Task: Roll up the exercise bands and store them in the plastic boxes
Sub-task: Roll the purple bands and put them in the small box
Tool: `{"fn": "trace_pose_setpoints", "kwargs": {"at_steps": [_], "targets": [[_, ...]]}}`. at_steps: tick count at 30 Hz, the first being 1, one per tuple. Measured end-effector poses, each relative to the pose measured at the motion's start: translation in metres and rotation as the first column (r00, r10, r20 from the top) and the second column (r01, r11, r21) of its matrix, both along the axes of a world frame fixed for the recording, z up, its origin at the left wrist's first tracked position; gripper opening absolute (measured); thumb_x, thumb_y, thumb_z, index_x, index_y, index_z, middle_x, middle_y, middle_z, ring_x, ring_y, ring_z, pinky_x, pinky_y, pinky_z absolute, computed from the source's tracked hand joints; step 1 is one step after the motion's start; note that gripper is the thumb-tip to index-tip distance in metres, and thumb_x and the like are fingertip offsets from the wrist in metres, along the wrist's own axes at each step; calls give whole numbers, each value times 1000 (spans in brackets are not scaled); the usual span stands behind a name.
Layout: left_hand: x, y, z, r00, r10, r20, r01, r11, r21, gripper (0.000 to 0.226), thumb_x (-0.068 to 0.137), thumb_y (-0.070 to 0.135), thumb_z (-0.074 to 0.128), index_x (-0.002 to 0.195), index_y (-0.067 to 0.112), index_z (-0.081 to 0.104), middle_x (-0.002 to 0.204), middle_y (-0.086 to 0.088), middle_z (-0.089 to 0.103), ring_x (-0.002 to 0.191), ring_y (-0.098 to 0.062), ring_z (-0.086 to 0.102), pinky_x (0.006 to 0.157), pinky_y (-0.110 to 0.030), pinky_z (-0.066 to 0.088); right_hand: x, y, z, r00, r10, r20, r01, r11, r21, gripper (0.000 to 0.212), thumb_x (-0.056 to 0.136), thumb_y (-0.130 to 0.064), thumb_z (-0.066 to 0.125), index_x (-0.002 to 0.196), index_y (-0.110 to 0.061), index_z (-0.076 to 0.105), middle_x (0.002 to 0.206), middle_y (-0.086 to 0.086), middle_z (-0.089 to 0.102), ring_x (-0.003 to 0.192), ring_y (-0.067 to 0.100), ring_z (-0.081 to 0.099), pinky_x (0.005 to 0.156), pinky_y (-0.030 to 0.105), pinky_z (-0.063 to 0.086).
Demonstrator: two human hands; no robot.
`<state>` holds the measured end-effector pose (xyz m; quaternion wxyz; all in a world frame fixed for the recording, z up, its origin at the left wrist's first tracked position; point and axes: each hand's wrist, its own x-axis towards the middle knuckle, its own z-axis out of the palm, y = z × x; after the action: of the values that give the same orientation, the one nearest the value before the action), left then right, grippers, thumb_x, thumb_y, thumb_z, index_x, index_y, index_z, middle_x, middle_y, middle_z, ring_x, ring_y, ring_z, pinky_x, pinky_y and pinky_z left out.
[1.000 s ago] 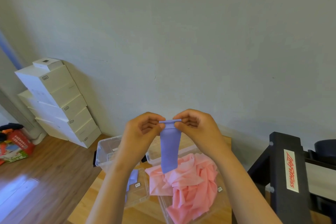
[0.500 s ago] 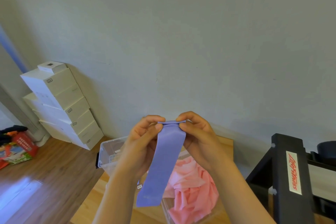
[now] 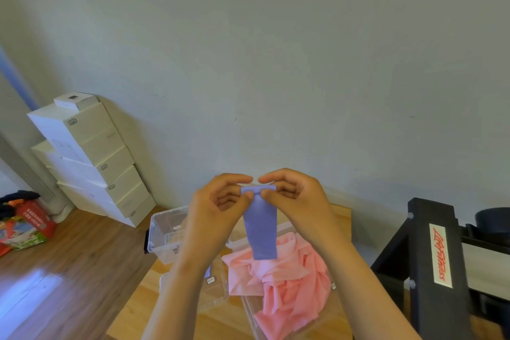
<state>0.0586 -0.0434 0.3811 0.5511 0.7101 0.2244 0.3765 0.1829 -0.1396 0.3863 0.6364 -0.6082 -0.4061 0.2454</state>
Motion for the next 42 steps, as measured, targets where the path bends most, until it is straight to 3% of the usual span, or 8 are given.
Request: {"fn": "trace_pose_setpoints", "kwargs": {"at_steps": [8,13,19,25,31,34,39,42], "targets": [[2,-2,-11,996,-61,71,63,998,-14,11,91,6,61,87,16,65,91,-19,67,84,-28,67,72,-29,53,-6,-4,-3,1000,-3,27,2,998,55,17,89,7,56,85,-9,62,84,8,74,84,23,70,74,33,54],[2,-9,-7,962,-130,240,211,912,-351,9,83,12,58,88,13,65,106,-31,65,97,-42,62,80,-45,47,-13,-8,3,914,172,-367,-105,975,195,19,86,7,56,80,-9,63,77,5,73,72,17,69,61,21,52],[-1,-13,-4,918,-164,362,354,749,-559,16,70,21,77,84,14,71,101,-17,67,88,-26,67,69,-31,57,-12,-7,1,772,297,-562,-164,948,274,22,75,-4,57,67,-19,72,82,7,72,72,17,68,60,22,52],[-6,-9,0,959,-163,232,257,846,-467,22,60,31,79,71,14,71,92,-18,69,77,-24,66,64,-28,54,-9,-10,2,874,241,-422,-171,965,196,19,73,-7,60,63,-20,70,66,-1,67,62,10,63,57,18,48],[-5,-7,4,996,-92,-5,90,979,-184,21,80,-1,74,95,13,70,75,-6,70,73,-15,68,68,-21,54,0,-14,2,964,133,-229,-118,990,76,22,81,-1,70,79,-22,71,79,7,73,74,18,68,68,25,53],[-3,-5,3,996,-51,-69,48,997,-54,21,82,-1,71,94,16,71,91,-11,71,75,-13,68,71,-18,53,2,-13,1,986,92,-142,-90,996,23,19,83,3,67,88,-15,70,85,4,74,82,14,70,72,22,53],[2,-5,1,993,-93,-76,88,994,-68,11,83,23,65,84,14,72,95,-14,70,78,-18,71,66,-23,54,-2,-11,-1,1000,15,24,-16,999,39,27,82,9,64,77,-17,68,77,-10,73,81,9,70,72,18,51],[3,-2,0,994,-71,-81,64,995,-78,7,85,9,68,83,14,72,91,-12,72,77,-17,71,67,-22,53,-3,-9,-2,999,4,42,-6,999,45,27,80,12,62,77,-15,68,74,-13,71,78,6,68,71,15,49]]}}
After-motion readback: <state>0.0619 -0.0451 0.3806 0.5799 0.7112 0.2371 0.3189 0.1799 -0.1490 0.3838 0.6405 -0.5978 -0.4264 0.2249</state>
